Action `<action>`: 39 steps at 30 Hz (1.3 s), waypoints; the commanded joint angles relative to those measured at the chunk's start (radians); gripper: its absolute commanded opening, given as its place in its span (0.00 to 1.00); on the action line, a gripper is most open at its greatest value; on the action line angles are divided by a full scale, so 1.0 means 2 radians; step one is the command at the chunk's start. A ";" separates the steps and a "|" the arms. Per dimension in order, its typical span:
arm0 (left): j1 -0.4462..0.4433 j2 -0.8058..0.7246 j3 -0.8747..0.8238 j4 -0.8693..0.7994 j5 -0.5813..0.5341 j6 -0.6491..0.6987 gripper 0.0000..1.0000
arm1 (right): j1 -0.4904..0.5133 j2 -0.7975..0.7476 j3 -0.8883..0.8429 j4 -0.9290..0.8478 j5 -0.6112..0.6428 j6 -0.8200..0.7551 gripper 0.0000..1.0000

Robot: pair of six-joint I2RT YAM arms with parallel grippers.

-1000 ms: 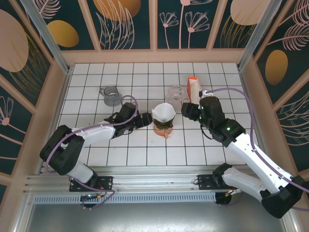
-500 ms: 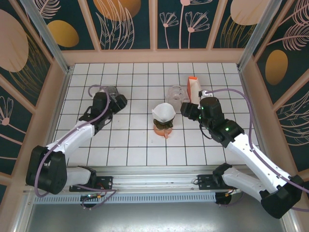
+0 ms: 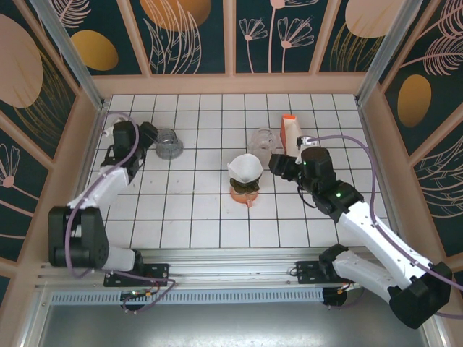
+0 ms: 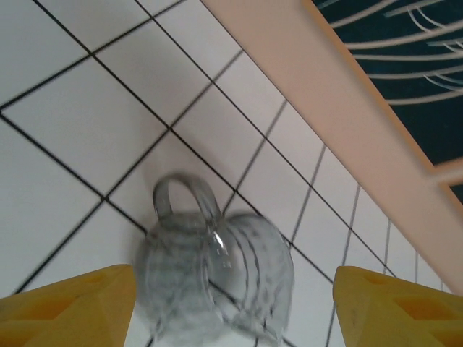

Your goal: Place the coffee filter in the dripper

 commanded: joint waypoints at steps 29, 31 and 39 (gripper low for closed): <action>0.048 0.301 0.233 -0.103 0.117 0.080 0.46 | -0.060 -0.055 -0.040 0.043 -0.059 -0.010 0.68; 0.046 0.289 0.214 -0.095 0.118 0.073 0.45 | -0.062 -0.057 -0.042 0.042 -0.060 -0.012 0.68; 0.026 0.228 0.121 -0.055 0.118 0.042 0.47 | -0.069 -0.068 -0.054 0.046 -0.067 -0.011 0.68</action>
